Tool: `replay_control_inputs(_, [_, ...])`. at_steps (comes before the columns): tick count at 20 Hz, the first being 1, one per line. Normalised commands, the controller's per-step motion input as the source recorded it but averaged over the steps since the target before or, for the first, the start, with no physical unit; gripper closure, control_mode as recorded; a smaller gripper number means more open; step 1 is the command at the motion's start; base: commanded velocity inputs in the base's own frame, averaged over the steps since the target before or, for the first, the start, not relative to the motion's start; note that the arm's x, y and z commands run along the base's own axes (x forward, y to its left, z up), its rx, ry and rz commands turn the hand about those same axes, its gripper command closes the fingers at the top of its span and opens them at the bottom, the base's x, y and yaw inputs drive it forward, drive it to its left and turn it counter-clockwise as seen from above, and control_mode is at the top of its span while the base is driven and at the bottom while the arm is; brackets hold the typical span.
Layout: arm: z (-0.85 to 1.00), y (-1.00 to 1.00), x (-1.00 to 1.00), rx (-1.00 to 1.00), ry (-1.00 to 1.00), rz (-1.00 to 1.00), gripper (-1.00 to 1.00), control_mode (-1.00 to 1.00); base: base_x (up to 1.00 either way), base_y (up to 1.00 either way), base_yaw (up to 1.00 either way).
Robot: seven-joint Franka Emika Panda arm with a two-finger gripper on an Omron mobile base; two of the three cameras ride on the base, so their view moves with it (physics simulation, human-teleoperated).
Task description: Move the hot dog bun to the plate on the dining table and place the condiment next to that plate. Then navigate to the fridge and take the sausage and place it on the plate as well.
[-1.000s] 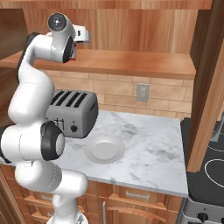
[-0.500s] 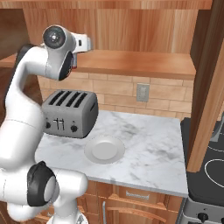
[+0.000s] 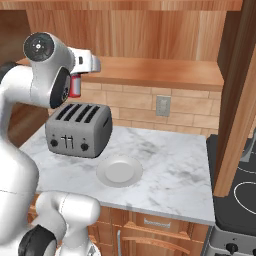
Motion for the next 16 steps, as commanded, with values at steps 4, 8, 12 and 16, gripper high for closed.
replay_control_inputs(4, [-0.67, 0.04, -0.97, -0.07, 0.07, -0.01, 1.00, -1.00, 0.00, 0.00, 0.00])
replay_control_inputs(8, [-0.94, 0.00, -0.51, -0.04, -0.06, 0.00, 1.00, -1.00, 0.00, 0.00, 0.00])
replay_control_inputs(12, [-0.57, 0.00, -0.26, -0.01, -0.05, 0.00, 1.00, 1.00, -0.21, -0.01, 0.00])
replay_control_inputs(16, [0.00, 0.00, 0.00, 0.00, 0.00, 0.00, 1.00, 1.00, -1.00, -0.43, 0.00])
